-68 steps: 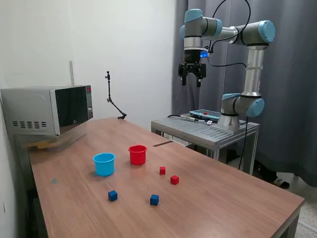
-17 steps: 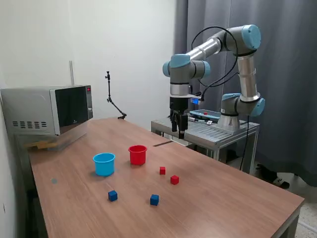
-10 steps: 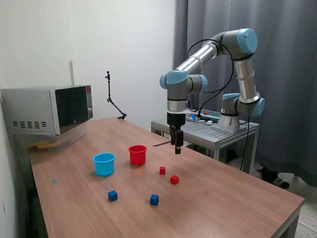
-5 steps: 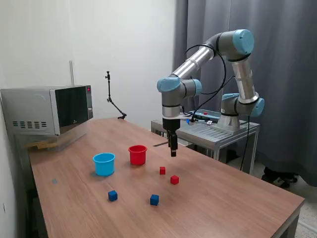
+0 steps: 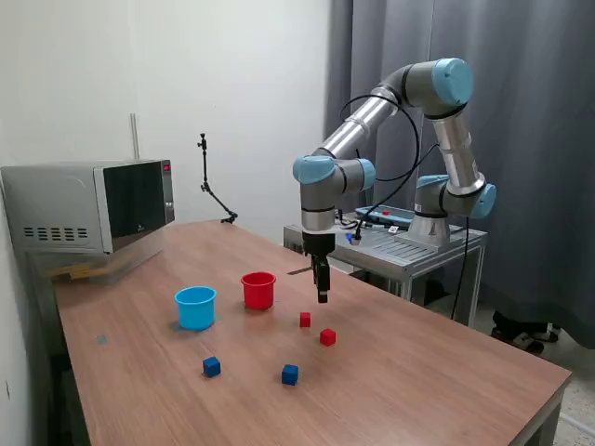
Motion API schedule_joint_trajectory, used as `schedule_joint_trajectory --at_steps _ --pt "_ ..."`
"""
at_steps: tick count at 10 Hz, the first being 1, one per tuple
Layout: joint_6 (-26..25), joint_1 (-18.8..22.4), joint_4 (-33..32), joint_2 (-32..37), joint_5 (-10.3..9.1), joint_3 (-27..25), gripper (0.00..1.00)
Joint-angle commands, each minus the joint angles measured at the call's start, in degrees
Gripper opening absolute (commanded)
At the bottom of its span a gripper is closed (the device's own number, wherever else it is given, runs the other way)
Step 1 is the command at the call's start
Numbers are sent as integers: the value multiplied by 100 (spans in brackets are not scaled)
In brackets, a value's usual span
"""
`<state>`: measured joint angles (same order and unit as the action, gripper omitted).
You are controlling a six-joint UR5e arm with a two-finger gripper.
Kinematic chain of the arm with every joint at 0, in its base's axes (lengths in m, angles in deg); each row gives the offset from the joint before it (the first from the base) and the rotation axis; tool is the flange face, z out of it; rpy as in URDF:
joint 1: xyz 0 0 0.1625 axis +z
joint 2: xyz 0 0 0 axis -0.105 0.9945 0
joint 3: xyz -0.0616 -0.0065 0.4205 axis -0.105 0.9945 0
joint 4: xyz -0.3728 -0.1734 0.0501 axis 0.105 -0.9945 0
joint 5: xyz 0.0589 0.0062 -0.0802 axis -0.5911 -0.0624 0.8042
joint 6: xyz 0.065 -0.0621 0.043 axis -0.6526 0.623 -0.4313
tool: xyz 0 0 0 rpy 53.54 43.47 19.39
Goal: Place red objects in the red bin, and blue objects in the blue bin.
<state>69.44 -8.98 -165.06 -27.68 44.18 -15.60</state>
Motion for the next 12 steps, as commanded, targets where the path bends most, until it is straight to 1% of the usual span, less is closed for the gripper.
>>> schedule_joint_trajectory --at_steps 1,5,7,9,12 --pt "26 5 -223 -191 -17 -3 100" --pt "61 5 -434 -428 -34 23 100" --pt "376 5 -522 -534 -61 76 100" --pt "413 -12 -618 -569 -70 120 100" --pt "413 -196 -689 -578 -61 120 100"
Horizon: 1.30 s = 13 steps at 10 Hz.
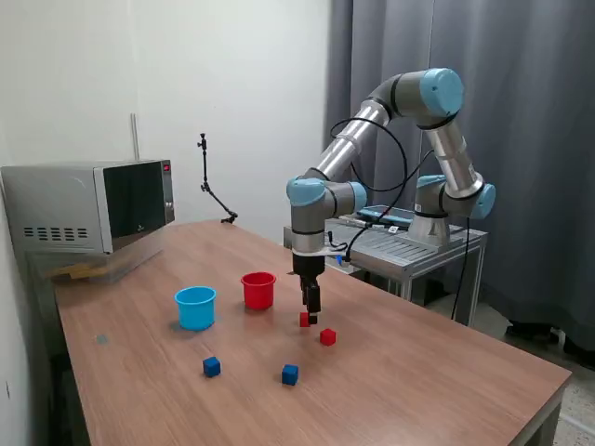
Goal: Place red objects in the red bin, and blue objects in the blue bin.
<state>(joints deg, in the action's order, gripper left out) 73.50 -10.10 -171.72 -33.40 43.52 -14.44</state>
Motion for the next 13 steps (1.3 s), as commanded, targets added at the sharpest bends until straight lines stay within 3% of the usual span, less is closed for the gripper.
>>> schedule_joint_trajectory --at_steps 1,13 --pt "-3 -155 -23 -14 5 4 100" --pt "-47 -112 -181 -243 -3 22 100"
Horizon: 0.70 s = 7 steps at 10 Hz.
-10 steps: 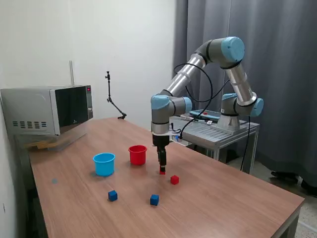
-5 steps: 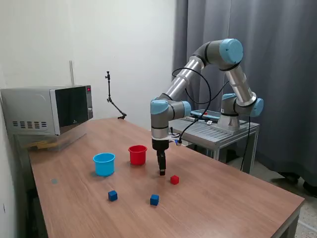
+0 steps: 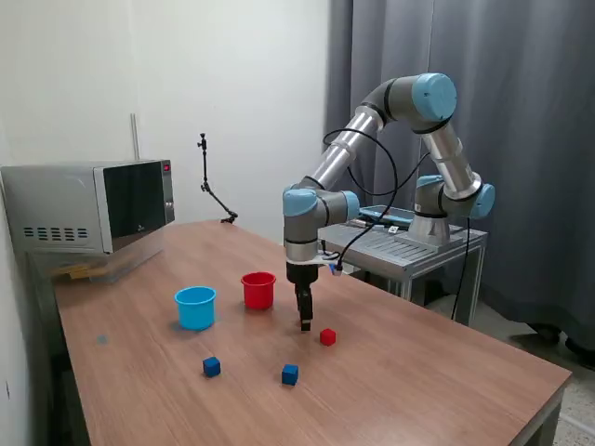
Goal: Place red objects in the red bin, and blue objects in the blue bin.
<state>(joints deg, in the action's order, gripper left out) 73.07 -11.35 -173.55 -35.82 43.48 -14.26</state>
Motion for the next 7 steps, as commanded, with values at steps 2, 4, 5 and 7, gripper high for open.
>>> schedule_joint_trajectory --at_steps 2,4,5,7 --pt "-4 22 10 -1 0 4 100" --pt "-4 22 19 60 9 4 100" --pt "-4 13 19 69 9 -5 100" --pt "-4 13 28 148 9 -14 100"
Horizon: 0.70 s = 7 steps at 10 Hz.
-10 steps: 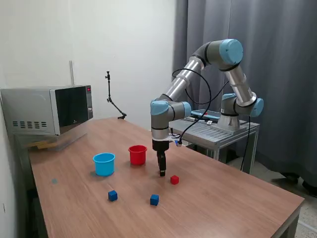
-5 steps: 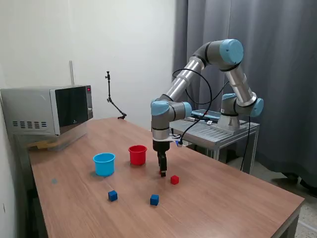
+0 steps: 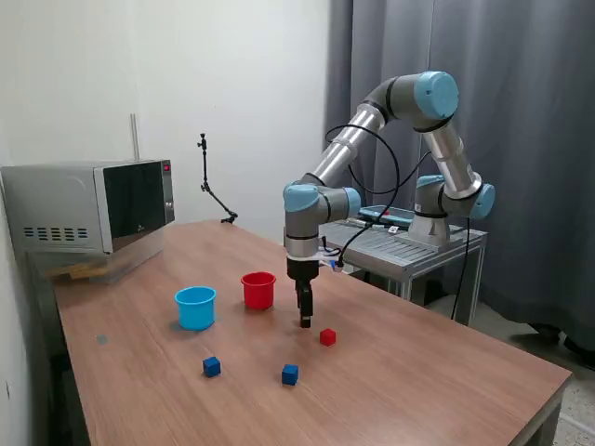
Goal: Place red objects in the red bin, and blue objects in the blue bin.
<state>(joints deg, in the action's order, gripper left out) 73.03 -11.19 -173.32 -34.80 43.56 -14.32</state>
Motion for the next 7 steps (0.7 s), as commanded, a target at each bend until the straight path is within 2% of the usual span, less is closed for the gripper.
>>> schedule_joint_trajectory --at_steps 1,7 --pt "-8 -3 5 46 1 -26 100" --pt "-219 85 31 125 -8 -227 100"
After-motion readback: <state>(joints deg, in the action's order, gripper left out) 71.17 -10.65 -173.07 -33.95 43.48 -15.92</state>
